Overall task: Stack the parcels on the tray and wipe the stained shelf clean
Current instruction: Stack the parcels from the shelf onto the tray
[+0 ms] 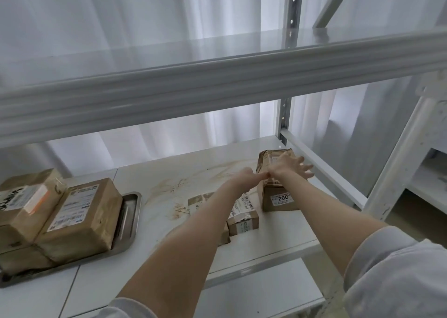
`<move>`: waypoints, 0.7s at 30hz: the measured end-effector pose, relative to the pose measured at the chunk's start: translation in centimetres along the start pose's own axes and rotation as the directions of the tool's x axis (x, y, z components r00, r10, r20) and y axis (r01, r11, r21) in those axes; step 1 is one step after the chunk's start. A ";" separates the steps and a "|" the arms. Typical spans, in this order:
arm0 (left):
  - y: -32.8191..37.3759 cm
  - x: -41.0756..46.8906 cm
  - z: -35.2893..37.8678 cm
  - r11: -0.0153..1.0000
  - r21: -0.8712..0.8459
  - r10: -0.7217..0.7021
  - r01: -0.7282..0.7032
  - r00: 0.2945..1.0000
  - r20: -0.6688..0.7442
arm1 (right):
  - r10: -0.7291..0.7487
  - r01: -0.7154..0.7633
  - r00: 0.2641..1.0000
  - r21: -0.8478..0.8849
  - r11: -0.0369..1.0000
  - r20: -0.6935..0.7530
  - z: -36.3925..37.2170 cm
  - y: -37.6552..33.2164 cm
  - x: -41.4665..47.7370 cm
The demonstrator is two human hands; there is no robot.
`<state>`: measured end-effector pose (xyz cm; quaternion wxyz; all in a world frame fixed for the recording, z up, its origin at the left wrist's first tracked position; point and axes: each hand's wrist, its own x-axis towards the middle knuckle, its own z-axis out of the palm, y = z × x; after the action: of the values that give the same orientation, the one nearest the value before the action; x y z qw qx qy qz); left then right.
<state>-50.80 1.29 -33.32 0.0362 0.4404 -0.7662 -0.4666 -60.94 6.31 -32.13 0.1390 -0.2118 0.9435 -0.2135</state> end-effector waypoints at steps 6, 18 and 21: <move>0.2 1.3 1.5 0.992 -0.093 -0.072 0.082 0.992 0.100 | 0.023 -0.038 0.997 0.198 0.979 0.080 0.2 0.6 2.2; 1.0 0.8 -2.2 0.869 -0.459 0.066 -0.182 0.964 -0.257 | -0.194 0.287 0.952 0.478 0.830 -0.235 -0.3 -3.9 1.1; 0.6 -0.3 -4.7 0.855 -0.448 0.104 -0.261 0.933 -0.345 | -0.230 0.352 0.931 0.533 0.769 -0.284 0.0 -5.6 0.2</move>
<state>-48.82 -1.67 -30.11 0.3096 0.4084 -0.6474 -0.5641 -59.24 1.62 -29.56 0.0648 -0.2813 0.7990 -0.5276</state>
